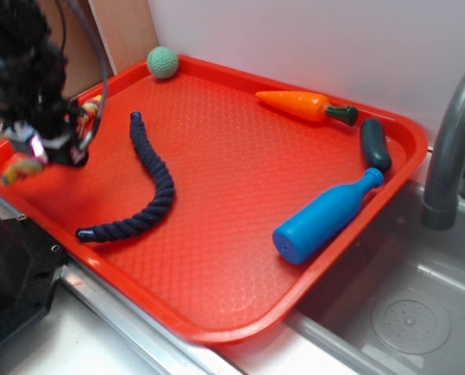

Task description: Grab the multicolored rope.

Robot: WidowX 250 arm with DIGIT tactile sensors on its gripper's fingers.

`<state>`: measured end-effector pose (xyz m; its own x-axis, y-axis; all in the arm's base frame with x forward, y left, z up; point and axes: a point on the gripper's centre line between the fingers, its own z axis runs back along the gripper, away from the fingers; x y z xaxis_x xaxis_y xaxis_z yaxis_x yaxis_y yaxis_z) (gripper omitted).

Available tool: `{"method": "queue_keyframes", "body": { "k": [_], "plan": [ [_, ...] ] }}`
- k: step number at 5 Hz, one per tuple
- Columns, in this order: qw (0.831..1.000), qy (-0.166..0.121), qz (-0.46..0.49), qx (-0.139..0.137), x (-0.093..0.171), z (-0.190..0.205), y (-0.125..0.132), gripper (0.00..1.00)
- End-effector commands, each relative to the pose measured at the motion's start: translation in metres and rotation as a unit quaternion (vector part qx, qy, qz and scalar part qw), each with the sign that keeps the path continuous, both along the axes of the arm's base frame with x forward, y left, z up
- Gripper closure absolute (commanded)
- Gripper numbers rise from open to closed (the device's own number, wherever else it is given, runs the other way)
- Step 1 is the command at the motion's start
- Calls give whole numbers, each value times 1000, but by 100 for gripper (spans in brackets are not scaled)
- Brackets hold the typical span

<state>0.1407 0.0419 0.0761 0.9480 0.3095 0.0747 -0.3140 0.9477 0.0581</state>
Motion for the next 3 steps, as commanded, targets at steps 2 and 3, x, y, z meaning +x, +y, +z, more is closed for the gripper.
{"method": "queue_keyframes", "body": {
  "k": [2,3],
  "plan": [
    [995,-50,-82,-15,32,155,-40,100],
    [997,-49,-56,-17,37,164,-24,100]
  ]
}}
